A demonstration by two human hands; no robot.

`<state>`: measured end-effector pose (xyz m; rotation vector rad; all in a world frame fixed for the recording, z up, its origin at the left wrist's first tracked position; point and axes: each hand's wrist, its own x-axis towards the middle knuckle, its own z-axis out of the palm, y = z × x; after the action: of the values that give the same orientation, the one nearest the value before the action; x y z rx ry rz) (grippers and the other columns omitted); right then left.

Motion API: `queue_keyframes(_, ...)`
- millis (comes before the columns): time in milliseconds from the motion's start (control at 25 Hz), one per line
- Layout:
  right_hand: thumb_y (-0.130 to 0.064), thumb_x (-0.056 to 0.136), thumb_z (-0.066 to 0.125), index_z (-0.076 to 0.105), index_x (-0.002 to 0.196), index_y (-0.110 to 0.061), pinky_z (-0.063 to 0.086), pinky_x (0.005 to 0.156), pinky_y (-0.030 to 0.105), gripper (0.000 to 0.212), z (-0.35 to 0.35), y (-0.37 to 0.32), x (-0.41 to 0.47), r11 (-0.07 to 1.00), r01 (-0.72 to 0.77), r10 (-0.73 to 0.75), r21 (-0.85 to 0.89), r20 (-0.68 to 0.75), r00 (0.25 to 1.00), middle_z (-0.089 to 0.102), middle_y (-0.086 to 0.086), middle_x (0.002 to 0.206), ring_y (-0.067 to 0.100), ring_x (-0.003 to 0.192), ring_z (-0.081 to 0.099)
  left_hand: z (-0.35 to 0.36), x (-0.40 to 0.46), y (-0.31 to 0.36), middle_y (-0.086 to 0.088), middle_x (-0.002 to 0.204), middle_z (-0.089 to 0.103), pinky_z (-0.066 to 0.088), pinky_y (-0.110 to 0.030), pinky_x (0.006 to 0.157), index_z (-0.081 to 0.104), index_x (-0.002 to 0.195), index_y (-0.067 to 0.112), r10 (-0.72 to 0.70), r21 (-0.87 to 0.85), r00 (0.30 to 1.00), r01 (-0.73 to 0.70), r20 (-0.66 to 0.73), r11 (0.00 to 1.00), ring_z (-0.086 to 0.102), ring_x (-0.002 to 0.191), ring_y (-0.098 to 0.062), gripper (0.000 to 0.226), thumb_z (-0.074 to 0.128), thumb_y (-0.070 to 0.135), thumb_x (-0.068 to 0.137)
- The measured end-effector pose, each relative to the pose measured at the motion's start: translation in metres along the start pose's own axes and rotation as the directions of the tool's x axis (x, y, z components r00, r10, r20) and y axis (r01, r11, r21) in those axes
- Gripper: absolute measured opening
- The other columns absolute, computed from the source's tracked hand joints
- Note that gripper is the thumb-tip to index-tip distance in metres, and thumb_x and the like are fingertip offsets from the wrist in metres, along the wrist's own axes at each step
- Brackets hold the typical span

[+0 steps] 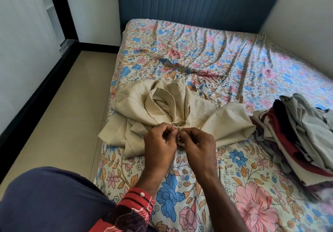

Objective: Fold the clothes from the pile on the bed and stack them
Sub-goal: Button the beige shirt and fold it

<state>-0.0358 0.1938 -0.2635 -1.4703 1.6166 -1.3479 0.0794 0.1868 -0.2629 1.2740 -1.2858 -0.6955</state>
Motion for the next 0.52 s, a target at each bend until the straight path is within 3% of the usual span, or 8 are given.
queue_keyframes(120,-0.001,0.091,0.072,0.082,0.095,-0.011,0.063,0.072,0.035,0.015,-0.007,-0.006,0.000,0.999,0.011,-0.014,0.049,0.061,0.998,0.078,-0.001,0.078,0.016,0.073,0.076,-0.003,0.003,-0.002,0.007,0.073,0.072,0.055,-0.017,0.064,0.075,0.081,0.011,-0.076,-0.059,0.997,0.077,0.031,0.995,0.068,0.070,-0.004,0.010,0.075,0.003,0.088)
queue_keyframes(240,-0.006,0.087,0.080,0.081,0.091,-0.015,0.063,0.067,0.035,0.010,-0.012,-0.008,0.001,0.997,-0.008,0.004,0.074,0.062,0.998,0.078,-0.003,0.079,0.017,0.068,0.075,-0.007,0.006,-0.004,0.002,0.076,0.074,0.058,-0.025,0.068,0.077,0.085,0.011,-0.144,-0.114,0.980,0.161,0.140,0.980,0.071,0.074,-0.008,0.010,0.073,0.004,0.090)
queue_keyframes(400,-0.008,0.086,0.081,0.080,0.088,-0.015,0.057,0.058,0.024,0.007,-0.008,-0.006,-0.002,0.998,0.054,-0.054,-0.012,-0.001,0.999,0.076,-0.007,0.072,0.011,0.063,0.073,-0.011,0.008,-0.004,0.000,0.078,0.075,0.063,-0.044,0.074,0.078,0.086,0.014,-0.164,-0.144,0.962,0.198,0.217,0.970,0.072,0.078,-0.020,0.014,0.068,0.011,0.095)
queue_keyframes(520,-0.009,0.086,0.081,0.080,0.089,-0.016,0.057,0.060,0.019,0.008,-0.004,-0.005,-0.004,0.984,0.135,-0.139,-0.112,-0.026,0.990,0.075,-0.013,0.074,0.004,0.066,0.072,-0.012,0.007,-0.001,0.000,0.074,0.074,0.063,-0.041,0.073,0.076,0.083,0.012,-0.147,-0.134,0.964,0.179,0.221,0.975,0.072,0.074,-0.017,0.011,0.072,0.012,0.092)
